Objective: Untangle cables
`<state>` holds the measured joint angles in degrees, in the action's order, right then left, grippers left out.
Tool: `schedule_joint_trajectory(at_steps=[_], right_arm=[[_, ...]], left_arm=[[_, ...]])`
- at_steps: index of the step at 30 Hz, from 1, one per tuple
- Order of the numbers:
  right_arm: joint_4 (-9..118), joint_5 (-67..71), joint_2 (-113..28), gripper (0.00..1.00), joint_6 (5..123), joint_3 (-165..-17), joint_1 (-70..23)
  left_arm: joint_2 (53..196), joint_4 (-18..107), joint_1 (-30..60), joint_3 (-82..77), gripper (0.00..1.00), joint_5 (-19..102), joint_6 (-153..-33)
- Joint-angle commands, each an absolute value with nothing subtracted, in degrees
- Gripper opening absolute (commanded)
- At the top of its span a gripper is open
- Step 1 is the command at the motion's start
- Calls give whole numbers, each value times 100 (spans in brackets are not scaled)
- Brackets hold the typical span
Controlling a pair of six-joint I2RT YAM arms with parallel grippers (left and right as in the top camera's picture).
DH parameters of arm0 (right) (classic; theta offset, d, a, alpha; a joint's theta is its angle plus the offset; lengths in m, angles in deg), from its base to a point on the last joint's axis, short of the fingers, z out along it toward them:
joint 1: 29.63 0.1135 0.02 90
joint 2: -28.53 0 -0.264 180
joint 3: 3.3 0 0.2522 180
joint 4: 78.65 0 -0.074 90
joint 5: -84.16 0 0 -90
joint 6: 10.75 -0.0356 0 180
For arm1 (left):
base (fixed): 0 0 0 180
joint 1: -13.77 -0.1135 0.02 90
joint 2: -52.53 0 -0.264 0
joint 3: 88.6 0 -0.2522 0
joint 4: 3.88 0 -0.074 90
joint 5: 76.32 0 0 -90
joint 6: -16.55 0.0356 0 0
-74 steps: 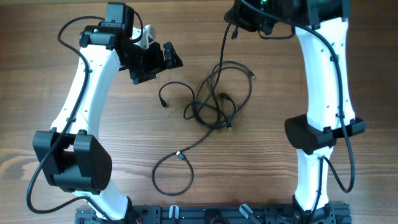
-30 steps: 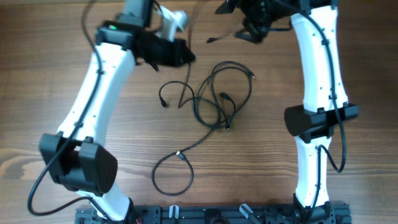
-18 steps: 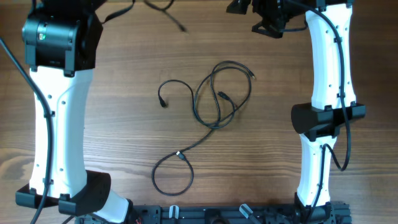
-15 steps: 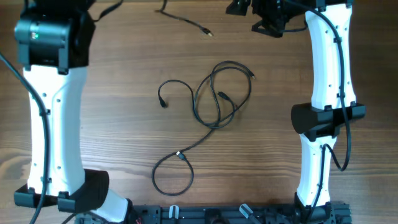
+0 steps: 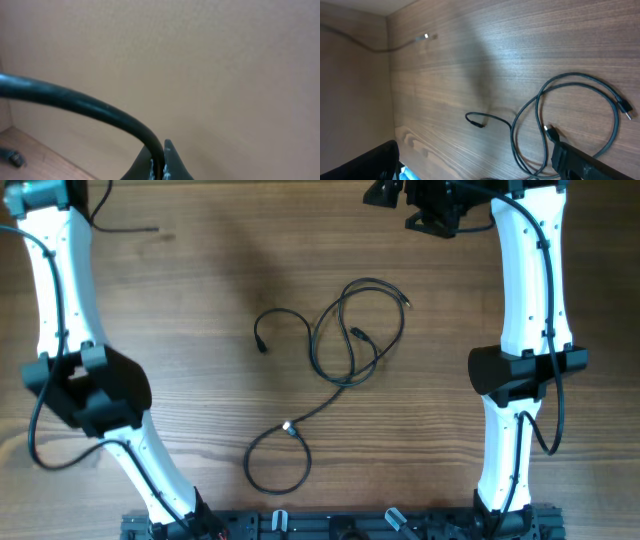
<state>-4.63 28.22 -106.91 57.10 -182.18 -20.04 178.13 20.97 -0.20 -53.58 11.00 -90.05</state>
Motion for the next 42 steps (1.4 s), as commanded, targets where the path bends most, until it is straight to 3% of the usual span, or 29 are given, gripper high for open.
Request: schedule_joint_trajectory(at_steps=[1,3,4,5,6,7,13,18,20,25,35,39,42], right_arm=[[-457,2885,-10592,100,5830,-18236,-1984],[-457,2883,-10592,100,5828,-18236,-1982],[-457,2870,-10592,100,5830,-18236,-1982],[-457,2842,-10592,100,5832,-18236,-1982],[-457,2846,-10592,100,5828,-18236,-1982],[-457,2846,-10592,100,5828,-18236,-1982],[-457,2846,-10592,100,5830,-18236,-1831],[-457,2846,-10592,100,6016,-18236,-1786],[-457,2846,-10592,100,6018,-18236,-1783],[-457,2833,-10592,100,6024,-18236,-1783],[-457,2800,-10592,100,5972,-18236,-1779],[-457,2839,-10592,100,5972,-18236,-1709],[-457,3093,-10592,99,5959,-18236,-1709]], left_arm=[[18428,1190,-160,-5437,4,1078,-8867],[18756,1280,-217,-5437,7,1076,-8887],[18926,1538,-217,-5437,22,1054,-8885],[19064,1824,-217,-5437,66,1035,-8882],[19142,2117,-228,-5437,86,1011,-8880],[19201,2370,-246,-5437,100,950,-8869],[19053,3754,-322,-5439,100,1011,-8863],[18655,4386,-311,-5439,100,2490,-8867],[18637,4386,-311,-5439,100,2353,-8867],[18843,4709,-368,-5367,100,613,-8777],[19737,4993,-840,-5061,100,652,-8281],[18703,4735,-792,-5063,100,654,-8386],[17669,4873,-637,-5063,100,912,-9243]])
